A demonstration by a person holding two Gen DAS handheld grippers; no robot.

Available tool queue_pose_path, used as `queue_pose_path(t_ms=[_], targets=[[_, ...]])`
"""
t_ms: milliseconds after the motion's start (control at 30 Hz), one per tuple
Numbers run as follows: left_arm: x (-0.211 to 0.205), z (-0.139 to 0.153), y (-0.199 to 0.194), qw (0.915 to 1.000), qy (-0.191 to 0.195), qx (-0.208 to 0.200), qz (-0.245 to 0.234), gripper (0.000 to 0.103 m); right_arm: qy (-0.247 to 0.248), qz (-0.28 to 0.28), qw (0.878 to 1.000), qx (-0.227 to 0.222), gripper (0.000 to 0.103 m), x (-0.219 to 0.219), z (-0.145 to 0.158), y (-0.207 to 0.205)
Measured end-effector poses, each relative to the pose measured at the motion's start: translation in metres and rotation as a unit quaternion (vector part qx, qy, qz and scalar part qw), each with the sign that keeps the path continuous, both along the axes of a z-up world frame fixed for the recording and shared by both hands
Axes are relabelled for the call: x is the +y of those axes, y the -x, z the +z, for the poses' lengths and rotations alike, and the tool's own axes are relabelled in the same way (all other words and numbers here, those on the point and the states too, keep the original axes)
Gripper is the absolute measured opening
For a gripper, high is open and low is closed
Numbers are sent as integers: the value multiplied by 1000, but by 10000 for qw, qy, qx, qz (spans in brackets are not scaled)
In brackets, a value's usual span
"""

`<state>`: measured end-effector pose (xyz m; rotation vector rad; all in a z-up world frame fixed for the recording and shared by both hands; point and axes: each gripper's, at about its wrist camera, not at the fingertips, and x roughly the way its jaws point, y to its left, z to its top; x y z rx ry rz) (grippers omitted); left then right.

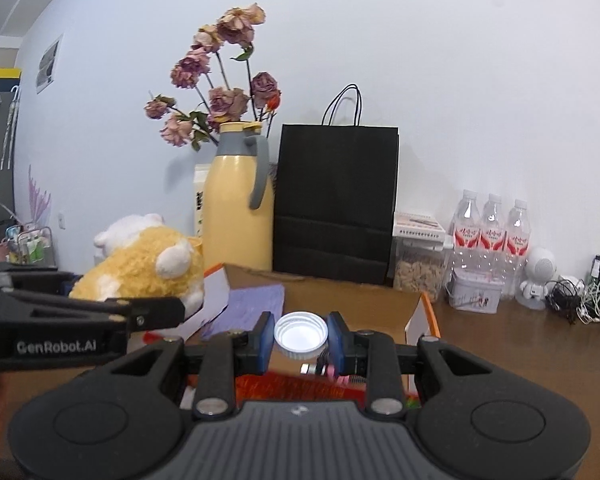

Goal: Organize objects
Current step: 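Lower the plush toy and the cable into the box while opening both tools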

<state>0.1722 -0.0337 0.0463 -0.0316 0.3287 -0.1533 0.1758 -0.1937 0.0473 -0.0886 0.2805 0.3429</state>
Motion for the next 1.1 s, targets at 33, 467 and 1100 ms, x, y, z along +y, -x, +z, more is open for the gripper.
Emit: queue_pose_path(t_ms=[33,467,1100], targets=[[0,-1,-7,10000,19,9,26,52,-11,-21,10000,5,27,0,1,-8],[-5,-20,-81,9985,71,303,444,52,-176,-400,9977,527,27,-7,-18,-97],[5,-35,-82,9980,-3,324,542,102,-10,-648,9924,1050,64,-17,-43,-113]])
